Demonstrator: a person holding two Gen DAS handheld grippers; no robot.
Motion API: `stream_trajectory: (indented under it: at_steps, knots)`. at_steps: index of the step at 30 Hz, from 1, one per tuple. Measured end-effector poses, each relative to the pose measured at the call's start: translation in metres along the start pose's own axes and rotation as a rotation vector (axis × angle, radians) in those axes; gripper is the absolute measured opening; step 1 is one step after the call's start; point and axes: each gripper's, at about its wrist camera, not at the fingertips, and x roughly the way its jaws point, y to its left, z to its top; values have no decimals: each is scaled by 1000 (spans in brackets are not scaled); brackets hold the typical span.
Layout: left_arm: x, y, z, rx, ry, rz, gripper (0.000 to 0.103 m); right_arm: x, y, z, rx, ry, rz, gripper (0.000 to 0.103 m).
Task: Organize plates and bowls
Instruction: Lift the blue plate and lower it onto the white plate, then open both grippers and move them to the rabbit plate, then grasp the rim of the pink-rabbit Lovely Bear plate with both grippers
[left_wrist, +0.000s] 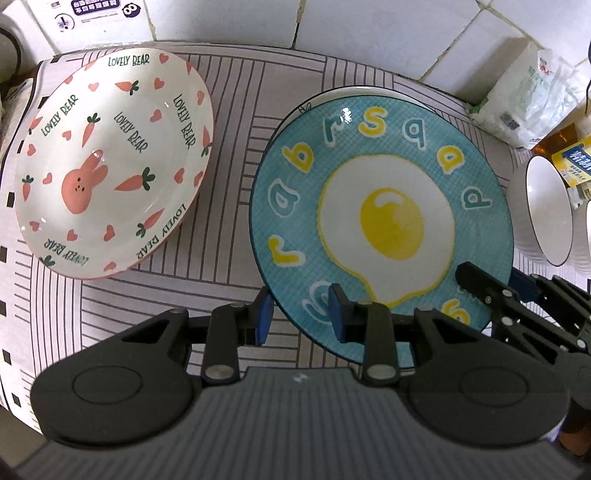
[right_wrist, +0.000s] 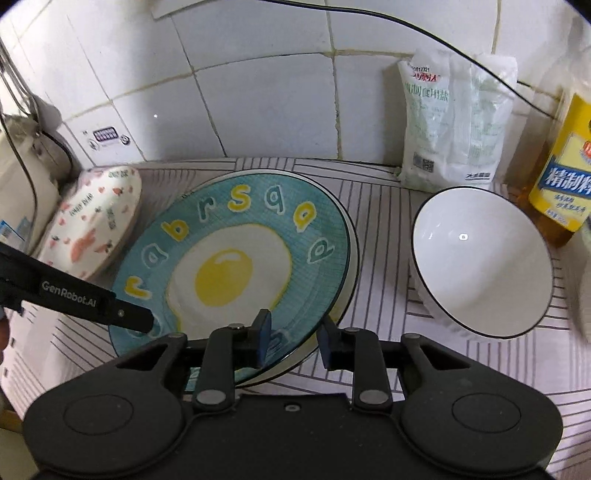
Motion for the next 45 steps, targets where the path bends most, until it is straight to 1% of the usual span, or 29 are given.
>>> stream_trajectory:
  at_steps: [4, 6, 9, 12, 14, 18, 20, 23, 26, 27, 30, 32, 33, 35, 37, 38, 41, 43, 44, 45]
  knots:
    - [-6, -6, -9, 4, -28, 10, 29, -2, 7, -3, -42, 8, -65, 33]
    - [-12, -7, -15, -3, -49, 8, 28, 1, 5, -8, -37, 19, -79, 33]
    - [-23, -7, -25, -15, -78, 10, 29, -3, -1, -15, -22, -25, -42, 32]
    - [-41, -9, -37, -14, -111, 26, 29, -15, -5, -20, -20, -43, -1, 32]
    - [-55, -10, -45, -12, -134, 33, 28, -29, -7, -24, -23, -70, 39, 33]
    - [-91, -10, -64, -3, -186, 40, 29, -67, -4, -30, -70, -136, 109, 33]
    - [-109, -10, -74, 8, -219, 44, 31, -86, -1, -31, -96, -162, 143, 33]
    - [-134, -11, -90, 33, -261, 65, 33, -116, 6, -31, -143, -208, 192, 38]
    - [-156, -10, -103, 46, -292, 90, 38, -140, 13, -31, -165, -242, 217, 45]
    - [-162, -8, -108, 47, -301, 95, 40, -148, 16, -30, -173, -250, 229, 46]
    - [-177, -3, -120, 60, -322, 97, 40, -169, 27, -32, -237, -250, 297, 46]
    - [-182, 0, -127, 66, -329, 112, 41, -183, 37, -34, -272, -272, 306, 46]
    - [-184, 3, -130, 70, -334, 116, 41, -188, 41, -35, -281, -268, 313, 47]
    - [-189, 9, -137, 72, -341, 118, 42, -200, 53, -38, -317, -290, 305, 51]
    - [-193, 18, -142, 82, -354, 110, 48, -212, 68, -45, -370, -339, 306, 61]
    - [-195, 24, -144, 85, -359, 111, 48, -216, 74, -47, -382, -354, 311, 62]
    - [-198, 42, -149, 112, -362, 109, 51, -221, 96, -51, -374, -378, 309, 66]
    - [-198, 56, -150, 126, -358, 111, 55, -220, 111, -51, -356, -394, 298, 73]
    - [-198, 65, -151, 132, -355, 114, 56, -220, 118, -51, -353, -397, 272, 73]
    - [-200, 75, -150, 142, -357, 114, 60, -219, 127, -50, -340, -403, 266, 75]
